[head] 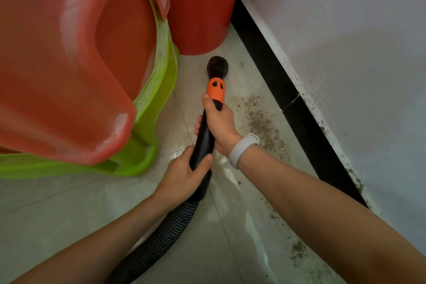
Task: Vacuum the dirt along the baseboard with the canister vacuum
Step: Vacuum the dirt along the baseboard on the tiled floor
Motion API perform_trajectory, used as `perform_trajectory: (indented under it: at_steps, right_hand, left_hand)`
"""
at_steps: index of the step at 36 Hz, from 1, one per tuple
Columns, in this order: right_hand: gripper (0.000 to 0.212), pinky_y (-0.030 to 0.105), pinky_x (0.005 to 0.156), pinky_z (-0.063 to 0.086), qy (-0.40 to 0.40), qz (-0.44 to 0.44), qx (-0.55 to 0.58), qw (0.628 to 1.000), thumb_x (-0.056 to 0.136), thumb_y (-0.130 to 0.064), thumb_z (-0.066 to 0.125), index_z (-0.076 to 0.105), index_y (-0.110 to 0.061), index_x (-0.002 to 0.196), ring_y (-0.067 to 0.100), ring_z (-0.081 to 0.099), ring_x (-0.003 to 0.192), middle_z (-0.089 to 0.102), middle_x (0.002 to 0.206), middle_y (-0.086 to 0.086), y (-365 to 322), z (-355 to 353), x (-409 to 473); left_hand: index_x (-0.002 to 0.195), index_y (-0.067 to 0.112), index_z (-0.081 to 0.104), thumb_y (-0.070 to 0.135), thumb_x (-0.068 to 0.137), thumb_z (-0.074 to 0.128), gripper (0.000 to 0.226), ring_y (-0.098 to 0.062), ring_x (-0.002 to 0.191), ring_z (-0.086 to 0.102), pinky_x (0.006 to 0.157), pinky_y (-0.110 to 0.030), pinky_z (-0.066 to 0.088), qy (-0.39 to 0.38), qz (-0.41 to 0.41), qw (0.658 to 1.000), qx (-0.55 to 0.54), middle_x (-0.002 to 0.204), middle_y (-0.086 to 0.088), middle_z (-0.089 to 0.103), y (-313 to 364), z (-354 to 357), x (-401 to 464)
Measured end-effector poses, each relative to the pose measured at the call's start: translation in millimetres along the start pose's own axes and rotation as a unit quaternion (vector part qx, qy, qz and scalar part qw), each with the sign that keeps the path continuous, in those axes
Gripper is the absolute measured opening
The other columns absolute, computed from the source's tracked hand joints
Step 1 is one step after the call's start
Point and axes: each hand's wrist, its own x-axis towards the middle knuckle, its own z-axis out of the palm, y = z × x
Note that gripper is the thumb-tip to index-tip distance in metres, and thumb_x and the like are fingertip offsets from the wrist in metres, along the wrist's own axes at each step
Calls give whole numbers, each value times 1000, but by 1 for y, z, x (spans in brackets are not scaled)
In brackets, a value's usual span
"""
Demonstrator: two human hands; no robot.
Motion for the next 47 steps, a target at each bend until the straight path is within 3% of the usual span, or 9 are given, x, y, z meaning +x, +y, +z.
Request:
perform_trajectory:
  at_steps: [4, 8, 12, 18, 24, 27, 31, 39, 47]
  right_hand:
    - [30, 29, 47, 48, -25, 0, -40, 999, 97, -30, 54, 46, -9, 78, 22, 50, 43, 49, 53, 8, -8, 20, 16]
    - [31, 36, 54, 51, -15, -3, -84, 996, 96, -35, 54, 46, -7, 88, 25, 53, 44, 52, 52, 9, -13, 34, 33]
    - [35, 37, 57, 54, 30, -6, -94, 995, 96, -38, 54, 48, -4, 97, 24, 54, 44, 54, 58, 10, -16, 34, 42]
    - [34, 31, 48, 50, 73, 1, -58, 996, 98, -34, 51, 46, -6, 80, 21, 51, 42, 50, 58, 9, -32, 15, 53]
    - [36, 29, 47, 51, 82, 10, -59, 995, 99, -34, 50, 45, -5, 78, 19, 51, 43, 50, 59, 9, -56, 5, 57]
    - [37, 28, 47, 50, 91, 15, -44, 995, 100, -34, 50, 46, -5, 77, 19, 51, 43, 50, 60, 9, -57, -1, 54]
    - [36, 27, 45, 49, 97, 26, -19, 995, 99, -35, 50, 46, -7, 77, 19, 50, 43, 49, 59, 8, -45, -13, 42]
    - [29, 25, 43, 47, 111, 43, 34, 992, 99, -34, 50, 44, -11, 82, 17, 49, 42, 47, 60, 7, -22, -21, 12]
    - [32, 25, 43, 50, 145, 33, 46, 988, 99, -38, 50, 49, -6, 104, 15, 52, 40, 50, 63, 6, 0, -30, -2]
  left_hand:
    - [86, 21, 58, 53, 80, 55, 33, -15, 75, 66, 66, -30, 50, 23, -26, 998, -50, 81, -6, 68, 0, -10, 16]
    - [86, 23, 60, 55, 78, 58, 33, -14, 75, 64, 71, -36, 52, 29, -38, 993, -109, 84, -9, 69, 2, -15, 28]
    - [87, 23, 60, 31, 94, 58, 12, -14, 77, 62, 72, -31, 50, 15, -41, 991, -124, 81, -1, 66, 3, -12, 40]
    - [102, 8, 63, 33, 95, 56, 27, -9, 76, 61, 63, -13, 48, -25, -25, 991, -129, 86, -2, 65, 15, -8, 61]
    - [93, 12, 61, 35, 95, 55, 23, -12, 71, 61, 63, -18, 49, -44, -27, 988, -143, 83, -3, 65, 36, -3, 80]
    - [102, 9, 63, 36, 95, 55, 28, -12, 74, 62, 67, -21, 50, -52, -27, 990, -128, 88, -4, 66, 38, 0, 80]
    - [106, 10, 63, 36, 95, 55, 30, -1, 69, 64, 60, -12, 49, -83, -18, 990, -112, 88, 0, 68, 32, 5, 67]
    - [87, 18, 61, 32, 93, 57, 16, 0, 66, 64, 63, -16, 49, -128, 8, 988, -87, 76, 5, 67, 18, -1, 39]
    - [89, 14, 65, 68, 66, 54, 60, -11, 76, 69, 70, -22, 53, -167, 20, 983, -74, 80, 1, 71, 5, -5, 24]
